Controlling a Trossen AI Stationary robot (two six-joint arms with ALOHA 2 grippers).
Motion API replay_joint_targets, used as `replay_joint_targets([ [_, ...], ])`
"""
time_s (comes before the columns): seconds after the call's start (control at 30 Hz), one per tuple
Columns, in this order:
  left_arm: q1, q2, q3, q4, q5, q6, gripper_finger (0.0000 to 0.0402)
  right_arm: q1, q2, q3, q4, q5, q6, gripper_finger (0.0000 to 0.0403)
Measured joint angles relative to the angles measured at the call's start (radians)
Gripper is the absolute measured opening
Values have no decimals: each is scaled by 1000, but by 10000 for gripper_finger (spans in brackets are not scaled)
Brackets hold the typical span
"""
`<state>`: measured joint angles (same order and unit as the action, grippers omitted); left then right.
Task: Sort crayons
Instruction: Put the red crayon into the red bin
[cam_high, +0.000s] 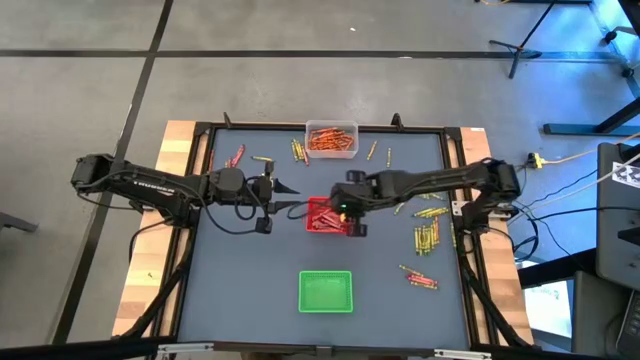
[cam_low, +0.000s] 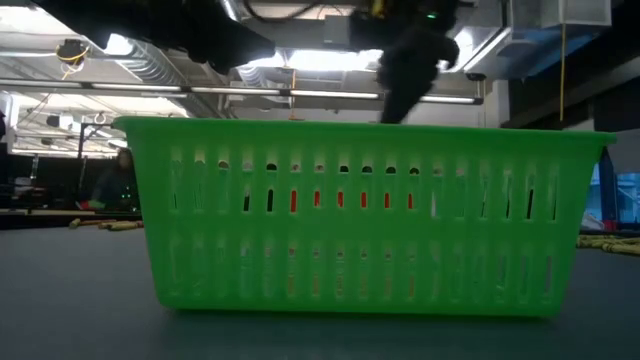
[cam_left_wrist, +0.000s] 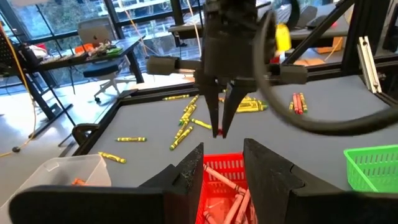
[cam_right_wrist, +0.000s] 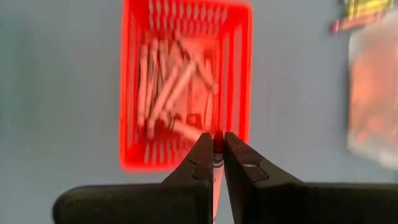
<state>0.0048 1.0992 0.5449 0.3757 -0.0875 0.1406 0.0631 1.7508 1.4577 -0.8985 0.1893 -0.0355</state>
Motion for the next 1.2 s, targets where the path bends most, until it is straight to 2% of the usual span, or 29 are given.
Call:
replay_joint_targets([
  [0.27,0,0,0,-4,0,0,99,-12,104,55,159,-52,-89,14],
  [0.63,0,0,0,-8,0,0,99,-12,187,54,169,-52,-67,18],
  [0.83,0,0,0,-8,0,0,99,-11,179,54,157,-53,-56,87],
  [0.97,0,0,0,-8,0,0,99,-10,135,54,118,-97,-44,130],
  [1.2,0,0,0,-9,0,0,99,39,20,54,-112,-130,59,154],
])
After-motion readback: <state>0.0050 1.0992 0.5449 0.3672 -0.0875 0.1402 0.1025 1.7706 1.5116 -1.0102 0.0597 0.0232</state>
